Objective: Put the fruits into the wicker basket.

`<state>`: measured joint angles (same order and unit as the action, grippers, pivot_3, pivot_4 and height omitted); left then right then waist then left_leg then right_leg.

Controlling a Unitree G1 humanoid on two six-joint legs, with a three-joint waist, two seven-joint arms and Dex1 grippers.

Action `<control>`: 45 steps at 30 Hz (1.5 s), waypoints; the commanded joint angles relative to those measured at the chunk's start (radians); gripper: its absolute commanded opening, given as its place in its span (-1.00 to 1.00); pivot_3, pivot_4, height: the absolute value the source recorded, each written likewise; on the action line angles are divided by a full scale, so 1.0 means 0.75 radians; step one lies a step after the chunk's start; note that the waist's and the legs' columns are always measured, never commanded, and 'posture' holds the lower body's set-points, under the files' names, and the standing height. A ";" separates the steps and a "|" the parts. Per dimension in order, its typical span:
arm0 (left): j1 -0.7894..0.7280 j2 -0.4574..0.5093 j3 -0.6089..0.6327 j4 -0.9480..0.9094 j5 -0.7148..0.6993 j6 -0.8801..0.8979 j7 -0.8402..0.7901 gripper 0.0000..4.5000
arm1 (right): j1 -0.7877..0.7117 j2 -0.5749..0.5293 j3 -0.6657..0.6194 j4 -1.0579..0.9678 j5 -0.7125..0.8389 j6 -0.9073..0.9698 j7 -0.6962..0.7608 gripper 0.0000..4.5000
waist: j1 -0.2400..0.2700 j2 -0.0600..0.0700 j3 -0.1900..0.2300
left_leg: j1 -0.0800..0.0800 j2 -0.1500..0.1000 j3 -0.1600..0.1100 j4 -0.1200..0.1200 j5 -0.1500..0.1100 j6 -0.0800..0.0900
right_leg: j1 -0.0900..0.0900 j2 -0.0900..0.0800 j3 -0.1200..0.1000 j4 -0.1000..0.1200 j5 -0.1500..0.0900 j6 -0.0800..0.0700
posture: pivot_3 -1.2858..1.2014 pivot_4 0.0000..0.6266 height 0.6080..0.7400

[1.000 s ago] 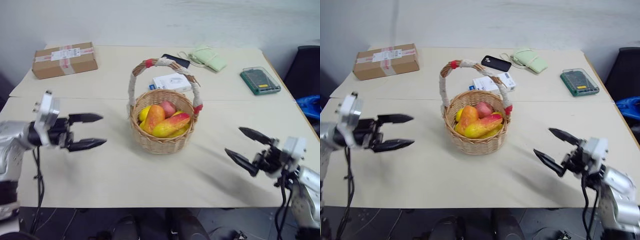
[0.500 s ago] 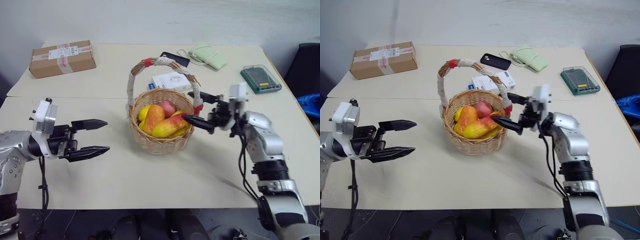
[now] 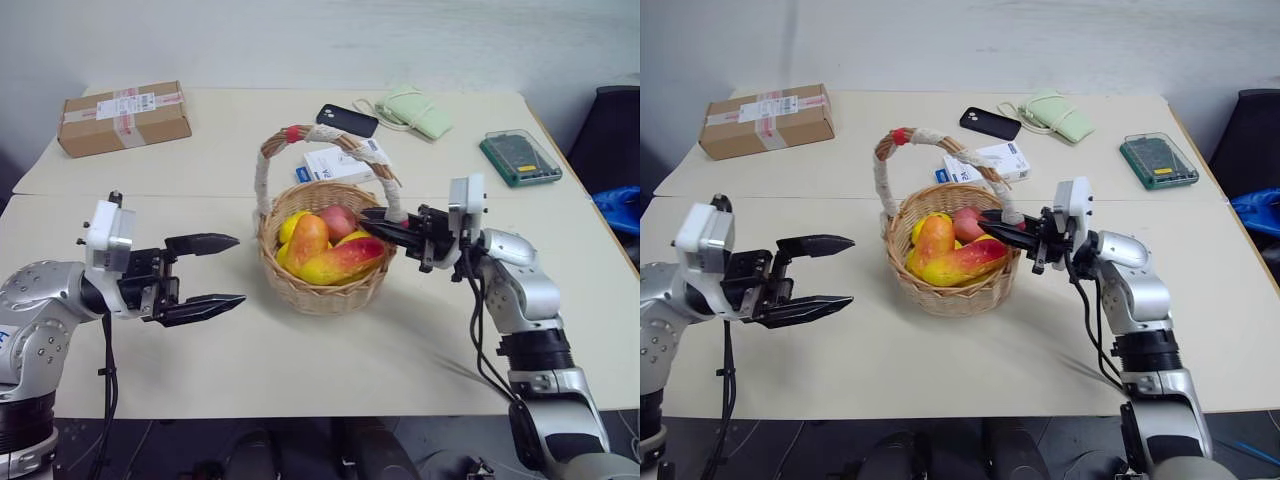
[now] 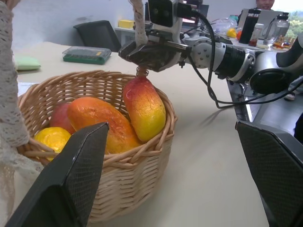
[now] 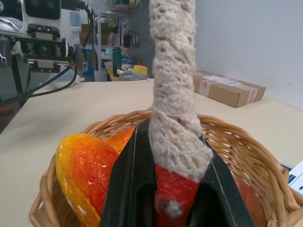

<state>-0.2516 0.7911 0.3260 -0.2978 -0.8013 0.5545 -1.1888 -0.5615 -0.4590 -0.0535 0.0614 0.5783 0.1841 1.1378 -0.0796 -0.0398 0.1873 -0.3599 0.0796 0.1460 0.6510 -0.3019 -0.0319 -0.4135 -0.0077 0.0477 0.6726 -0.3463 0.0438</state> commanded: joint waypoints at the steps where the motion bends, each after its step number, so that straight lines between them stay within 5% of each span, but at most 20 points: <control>1: -0.057 -0.019 -0.040 0.026 0.003 -0.037 -0.002 1.00 | 0.096 -0.083 -0.194 -0.270 0.141 0.109 -0.136 -0.92 | 0.009 0.001 0.000 | -0.001 0.000 -0.001 0.000 0.000 0.000 | 0.000 0.000 -0.001 -0.001 0.000 0.000 | 0.03 -0.52 1.00; 6: -0.137 -0.081 -0.108 0.125 0.048 -0.095 0.001 1.00 | 0.367 -0.159 -0.525 -0.517 0.191 0.126 -0.369 -0.92 | 0.027 0.002 0.001 | -0.001 0.000 -0.001 -0.002 0.000 0.000 | 0.000 0.001 -0.001 -0.003 0.000 0.000 | 0.03 -0.52 1.00; 10: -0.220 -0.131 -0.169 0.222 0.084 -0.139 -0.025 1.00 | 0.518 -0.177 -0.778 -0.434 0.122 -0.009 -0.474 -0.92 | 0.032 0.002 0.001 | -0.001 -0.001 0.000 -0.001 0.000 0.000 | 0.001 0.001 0.000 -0.005 0.001 0.002 | 0.03 -0.52 1.00; 21: -0.349 -0.170 -0.246 0.390 0.171 -0.235 -0.100 1.00 | 0.566 -0.257 -0.831 0.087 -0.033 -0.296 -0.360 -0.92 | -0.008 0.007 0.002 | 0.005 -0.001 0.005 -0.002 0.001 0.000 | 0.004 0.004 0.006 -0.003 0.003 0.005 | 0.03 -0.52 1.00; 34: -0.257 -0.070 -0.228 0.370 0.198 -0.199 -0.140 1.00 | 0.808 -0.494 -1.006 0.071 0.063 -0.200 -0.168 0.98 | -0.003 0.008 0.002 | 0.005 -0.001 0.004 -0.004 0.001 0.000 | 0.004 0.003 0.007 -0.006 0.002 0.005 | 0.03 -0.52 1.00; 41: -0.185 0.036 -0.224 0.604 0.452 -0.523 -0.161 1.00 | 1.117 -0.636 -1.112 0.190 -0.056 -0.369 0.138 0.98 | -0.004 0.007 0.002 | 0.008 0.000 0.003 -0.005 0.001 0.001 | 0.009 0.005 0.007 -0.012 0.004 0.007 | 0.03 -0.52 1.00; 45: -0.099 0.063 -0.181 0.675 0.492 -0.632 -0.173 1.00 | 1.205 -0.570 -1.021 0.103 -0.080 -0.465 0.214 0.98 | -0.010 0.007 0.002 | 0.007 -0.002 0.005 -0.006 -0.002 0.004 | 0.009 0.003 0.007 -0.015 0.004 0.008 | 0.03 -0.52 1.00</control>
<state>-0.3413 0.8303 0.1618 0.2104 -0.4422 0.1233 -1.3107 0.3371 -0.9032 -0.8301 0.1912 0.5077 -0.1368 1.2788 -0.0871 -0.0344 0.1890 -0.3543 0.0788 0.1506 0.6464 -0.3035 -0.0288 -0.4064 -0.0059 0.0534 0.6612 -0.3429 0.0501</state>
